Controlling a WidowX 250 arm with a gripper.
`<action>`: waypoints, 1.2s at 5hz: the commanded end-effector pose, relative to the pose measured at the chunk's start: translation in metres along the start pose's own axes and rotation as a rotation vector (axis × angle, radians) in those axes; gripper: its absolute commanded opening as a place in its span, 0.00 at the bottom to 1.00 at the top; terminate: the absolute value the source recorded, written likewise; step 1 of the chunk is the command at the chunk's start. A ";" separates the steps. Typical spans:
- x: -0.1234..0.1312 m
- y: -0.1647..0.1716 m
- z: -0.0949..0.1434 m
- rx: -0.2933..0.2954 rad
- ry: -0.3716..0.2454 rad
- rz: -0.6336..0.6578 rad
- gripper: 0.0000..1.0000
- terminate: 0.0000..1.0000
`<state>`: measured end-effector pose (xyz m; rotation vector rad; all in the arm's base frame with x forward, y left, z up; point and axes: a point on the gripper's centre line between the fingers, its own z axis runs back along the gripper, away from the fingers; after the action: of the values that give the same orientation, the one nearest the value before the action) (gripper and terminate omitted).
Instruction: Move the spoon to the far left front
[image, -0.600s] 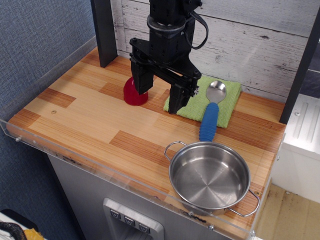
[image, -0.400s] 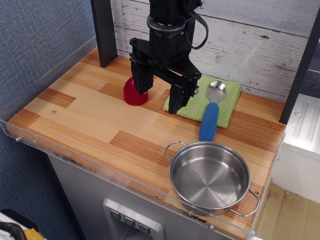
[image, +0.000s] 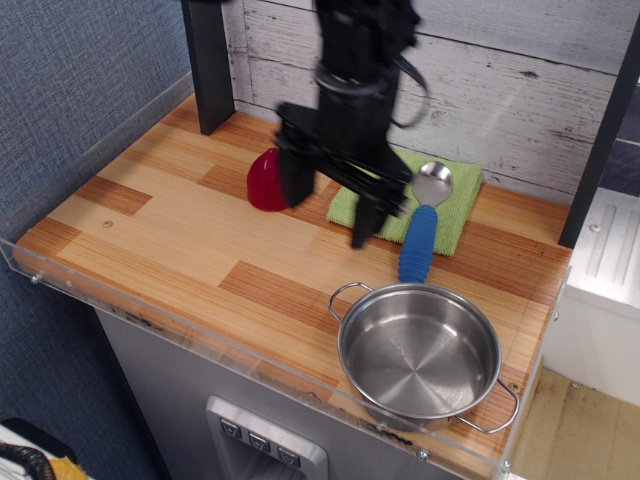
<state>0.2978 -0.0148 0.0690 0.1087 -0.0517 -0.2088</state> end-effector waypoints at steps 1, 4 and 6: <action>0.041 -0.013 -0.001 -0.031 -0.098 0.044 1.00 0.00; 0.059 -0.032 -0.008 -0.059 -0.129 0.084 1.00 0.00; 0.040 -0.037 -0.017 -0.029 -0.091 0.070 1.00 0.00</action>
<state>0.3265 -0.0546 0.0322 0.0713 -0.0948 -0.1379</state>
